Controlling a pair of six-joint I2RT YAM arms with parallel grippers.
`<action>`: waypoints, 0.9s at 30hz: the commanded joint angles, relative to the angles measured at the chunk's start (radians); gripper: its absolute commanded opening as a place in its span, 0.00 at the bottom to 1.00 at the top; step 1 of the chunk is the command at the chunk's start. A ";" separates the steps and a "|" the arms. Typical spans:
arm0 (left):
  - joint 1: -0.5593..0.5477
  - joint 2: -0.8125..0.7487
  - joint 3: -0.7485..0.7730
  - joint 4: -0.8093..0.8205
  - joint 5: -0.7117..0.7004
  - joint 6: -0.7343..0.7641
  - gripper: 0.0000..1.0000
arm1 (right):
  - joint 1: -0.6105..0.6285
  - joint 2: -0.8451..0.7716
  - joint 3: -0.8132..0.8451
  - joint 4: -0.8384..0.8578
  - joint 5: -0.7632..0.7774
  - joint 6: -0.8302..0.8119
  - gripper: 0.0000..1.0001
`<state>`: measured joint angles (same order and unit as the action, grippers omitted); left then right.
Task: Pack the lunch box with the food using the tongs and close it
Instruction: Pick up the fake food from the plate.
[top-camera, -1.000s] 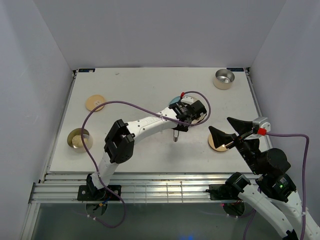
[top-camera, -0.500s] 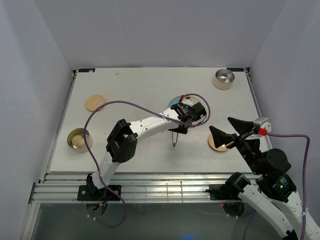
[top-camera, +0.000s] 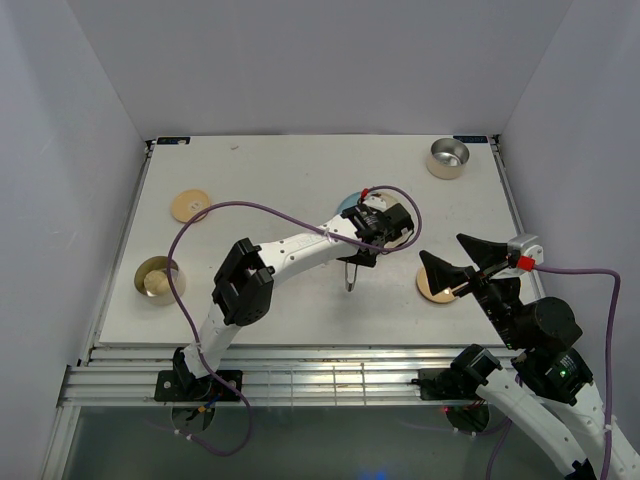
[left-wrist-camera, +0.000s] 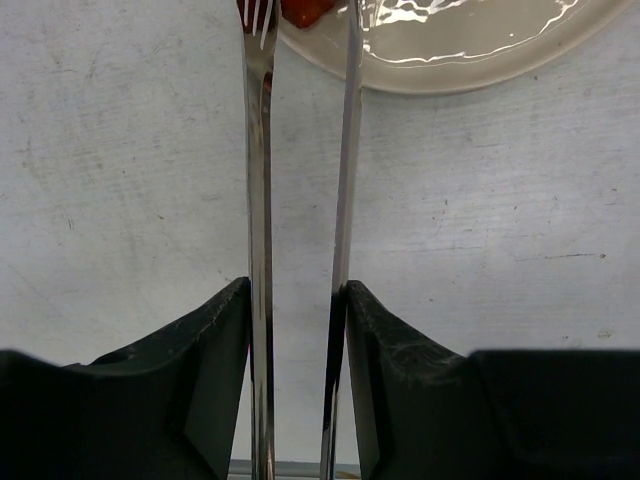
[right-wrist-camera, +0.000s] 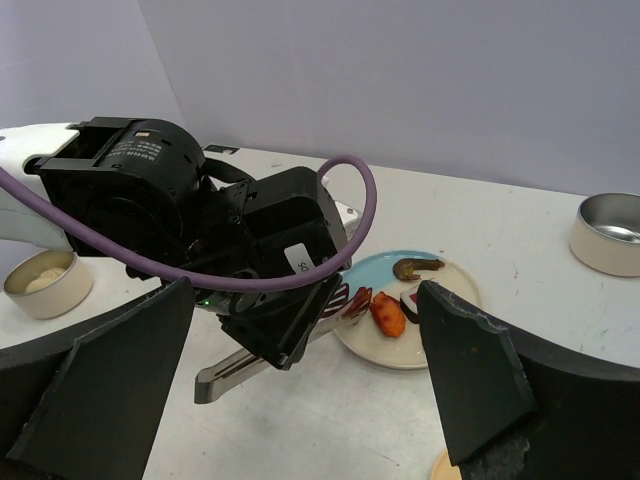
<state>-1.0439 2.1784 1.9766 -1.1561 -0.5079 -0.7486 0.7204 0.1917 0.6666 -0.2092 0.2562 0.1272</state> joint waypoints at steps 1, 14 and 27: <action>-0.008 -0.032 0.045 -0.004 0.000 0.006 0.50 | 0.005 -0.008 0.036 0.028 0.017 -0.009 0.97; -0.008 -0.008 0.050 -0.002 0.011 0.005 0.46 | 0.005 -0.012 0.036 0.027 0.021 -0.009 0.97; -0.007 -0.006 0.061 0.003 -0.049 -0.011 0.27 | 0.010 -0.014 0.039 0.025 0.028 -0.011 0.97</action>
<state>-1.0447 2.1864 2.0094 -1.1587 -0.5148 -0.7460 0.7223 0.1890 0.6666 -0.2100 0.2638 0.1268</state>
